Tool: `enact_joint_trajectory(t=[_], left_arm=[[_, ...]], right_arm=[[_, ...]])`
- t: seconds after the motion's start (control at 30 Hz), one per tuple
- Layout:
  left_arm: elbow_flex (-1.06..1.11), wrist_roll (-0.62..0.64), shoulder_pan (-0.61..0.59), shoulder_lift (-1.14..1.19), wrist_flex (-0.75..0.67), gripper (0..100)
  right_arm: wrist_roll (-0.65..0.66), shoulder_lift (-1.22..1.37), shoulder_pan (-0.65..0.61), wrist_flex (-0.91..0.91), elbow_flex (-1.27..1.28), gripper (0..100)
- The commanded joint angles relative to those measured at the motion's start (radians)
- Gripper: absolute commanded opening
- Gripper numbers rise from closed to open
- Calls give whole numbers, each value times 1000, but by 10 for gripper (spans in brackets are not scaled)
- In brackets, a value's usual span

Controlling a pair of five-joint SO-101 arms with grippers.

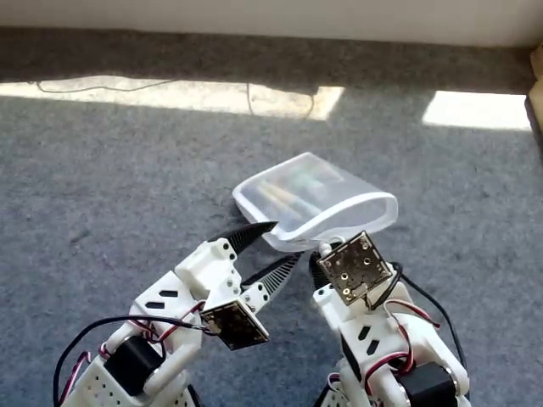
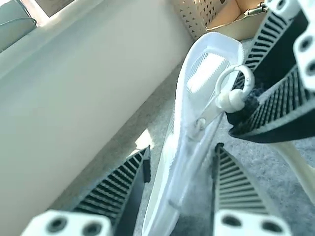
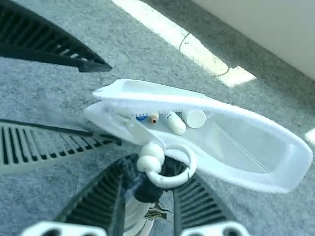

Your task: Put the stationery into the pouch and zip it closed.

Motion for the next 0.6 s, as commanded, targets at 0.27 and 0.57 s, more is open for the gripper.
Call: enact_joint_trajectory(t=[0.27, 0.57], left_arm=[[1, -21, -1, 4, -37, 200], [-107, -21, -4, 314, -146, 200]], right_arm=[[-9, -7, 8, -10, -62, 8], [-9, -7, 8, -10, -62, 8]])
